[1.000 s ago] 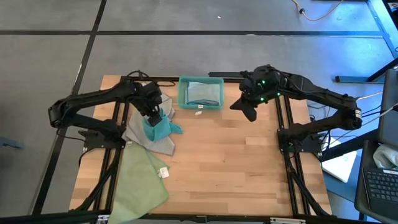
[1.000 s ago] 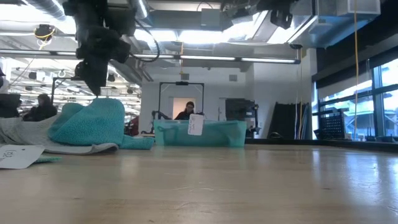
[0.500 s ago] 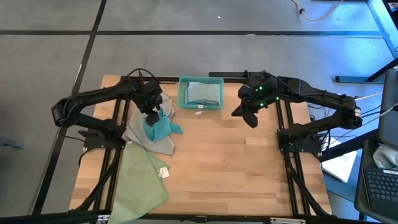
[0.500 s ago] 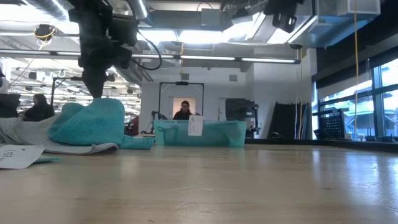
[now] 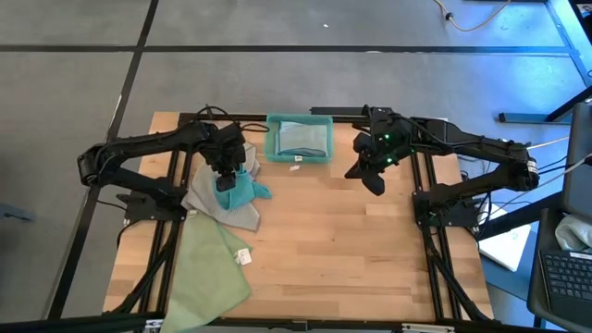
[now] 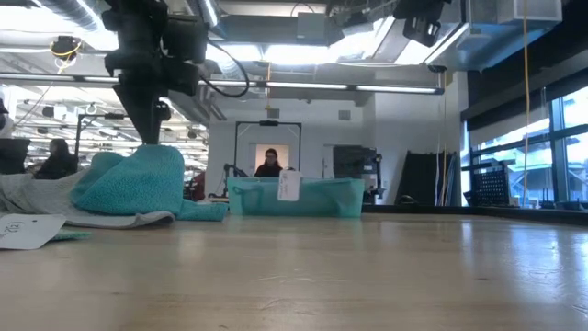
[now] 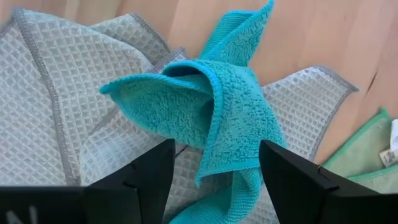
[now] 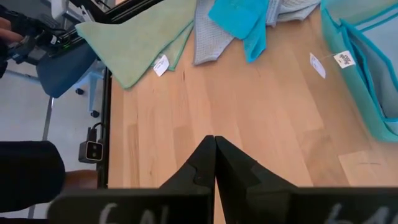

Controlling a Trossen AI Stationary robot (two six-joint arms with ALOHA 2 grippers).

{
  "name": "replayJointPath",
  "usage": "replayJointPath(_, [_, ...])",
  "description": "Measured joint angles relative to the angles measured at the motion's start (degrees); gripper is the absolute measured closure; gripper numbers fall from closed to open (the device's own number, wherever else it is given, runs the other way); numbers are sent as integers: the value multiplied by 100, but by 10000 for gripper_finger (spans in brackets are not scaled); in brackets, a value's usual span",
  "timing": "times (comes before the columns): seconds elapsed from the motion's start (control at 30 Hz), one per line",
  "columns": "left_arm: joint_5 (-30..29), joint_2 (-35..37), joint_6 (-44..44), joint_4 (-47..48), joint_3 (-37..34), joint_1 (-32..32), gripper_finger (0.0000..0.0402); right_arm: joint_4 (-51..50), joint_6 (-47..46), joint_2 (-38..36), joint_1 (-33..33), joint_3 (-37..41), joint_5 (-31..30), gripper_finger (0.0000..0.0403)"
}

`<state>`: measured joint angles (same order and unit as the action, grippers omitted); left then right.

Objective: Fold microfiber towels
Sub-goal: Prepare the blue towel

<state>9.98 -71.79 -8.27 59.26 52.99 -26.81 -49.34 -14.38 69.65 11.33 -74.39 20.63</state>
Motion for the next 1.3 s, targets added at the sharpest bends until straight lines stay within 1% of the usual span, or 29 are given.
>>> replayJointPath(0.17, [-1, -265, 21, 394, -29, -7, 183, 17, 100, 0, 0, 0, -216, 391])
replayJointPath(0.23, [3, -425, 73, 427, -47, -2, 183, 24, 114, 0, 0, 0, -256, 391])
replayJointPath(0.33, [5, -543, 392, 284, -48, 53, 184, 22, 114, 0, 0, 0, -256, 391])
replayJointPath(0.47, [1, -544, 518, 99, -44, 143, 184, 19, 112, 0, 0, 0, -254, 391])
replayJointPath(0.67, [71, -500, 667, 142, -42, 230, 184, 11, 115, 0, 0, 0, -254, 391])
replayJointPath(0.77, [113, -500, 768, 199, 65, 309, 186, 11, 116, 0, 0, 0, -256, 391])
replayJointPath(0.83, [-2, -498, 791, 199, 194, 388, 195, 11, 116, 0, 0, 0, -256, 391])
replayJointPath(0.9, [-214, -498, 793, 197, 353, 488, 214, 11, 123, 0, 0, 0, -256, 391])
replayJointPath(0.97, [-287, -496, 792, 193, 485, 546, 245, 11, 128, 0, 0, 0, -258, 391])
replayJointPath(1.03, [-232, -496, 792, 210, 509, 562, 288, 11, 137, 0, 0, 0, -258, 391])
replayJointPath(1.13, [-116, -519, 823, 488, 509, 562, 369, 11, 145, 0, 0, 0, -258, 391])
replayJointPath(1.17, [-64, -537, 867, 626, 509, 562, 385, 11, 145, 0, 0, 0, -258, 391])
replayJointPath(1.3, [-74, -540, 977, 984, 507, 623, 399, 11, 170, 0, 0, 0, -259, 391])
